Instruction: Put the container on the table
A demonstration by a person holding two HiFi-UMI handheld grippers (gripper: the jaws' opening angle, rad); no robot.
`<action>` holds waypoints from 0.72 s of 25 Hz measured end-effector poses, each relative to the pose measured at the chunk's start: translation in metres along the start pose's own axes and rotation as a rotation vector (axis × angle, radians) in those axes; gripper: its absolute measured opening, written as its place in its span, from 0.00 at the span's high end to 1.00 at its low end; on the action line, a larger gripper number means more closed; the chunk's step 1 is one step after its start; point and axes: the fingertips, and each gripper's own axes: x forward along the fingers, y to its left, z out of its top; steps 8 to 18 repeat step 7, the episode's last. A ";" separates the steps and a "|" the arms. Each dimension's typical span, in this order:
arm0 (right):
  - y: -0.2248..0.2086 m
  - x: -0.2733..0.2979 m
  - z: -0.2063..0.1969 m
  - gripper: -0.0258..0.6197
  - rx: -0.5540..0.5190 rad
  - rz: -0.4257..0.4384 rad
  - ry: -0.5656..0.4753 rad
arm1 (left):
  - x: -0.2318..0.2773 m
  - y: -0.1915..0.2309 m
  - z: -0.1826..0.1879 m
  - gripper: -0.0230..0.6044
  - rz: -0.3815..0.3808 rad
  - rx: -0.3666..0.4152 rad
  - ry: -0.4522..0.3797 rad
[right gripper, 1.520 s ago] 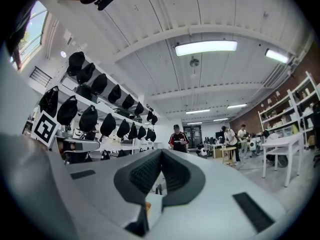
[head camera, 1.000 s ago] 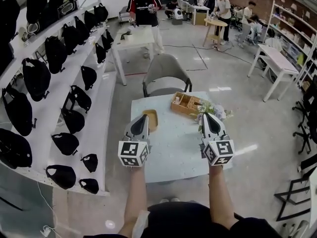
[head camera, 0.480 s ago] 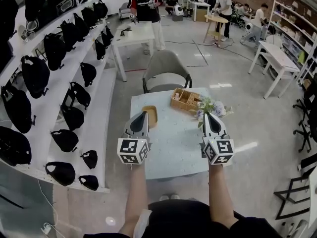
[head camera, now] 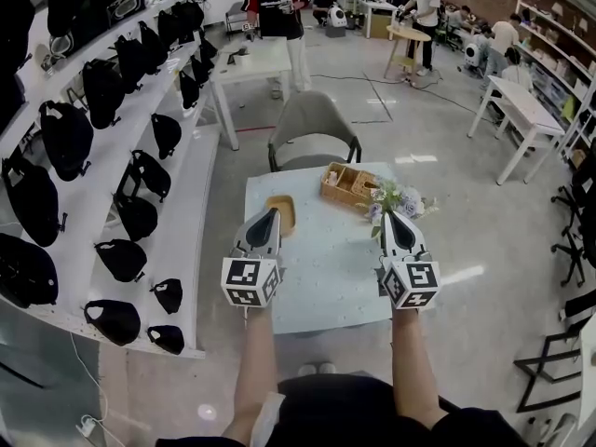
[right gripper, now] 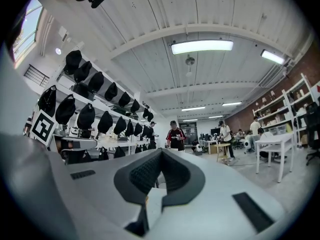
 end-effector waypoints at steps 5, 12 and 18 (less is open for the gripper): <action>-0.002 0.000 0.001 0.96 -0.003 -0.001 0.002 | 0.001 0.000 -0.003 0.95 -0.004 -0.001 0.010; -0.004 0.000 0.002 0.96 -0.003 -0.003 0.002 | 0.002 -0.001 -0.003 0.95 -0.008 -0.004 0.012; -0.004 0.000 0.002 0.96 -0.003 -0.003 0.002 | 0.002 -0.001 -0.003 0.95 -0.008 -0.004 0.012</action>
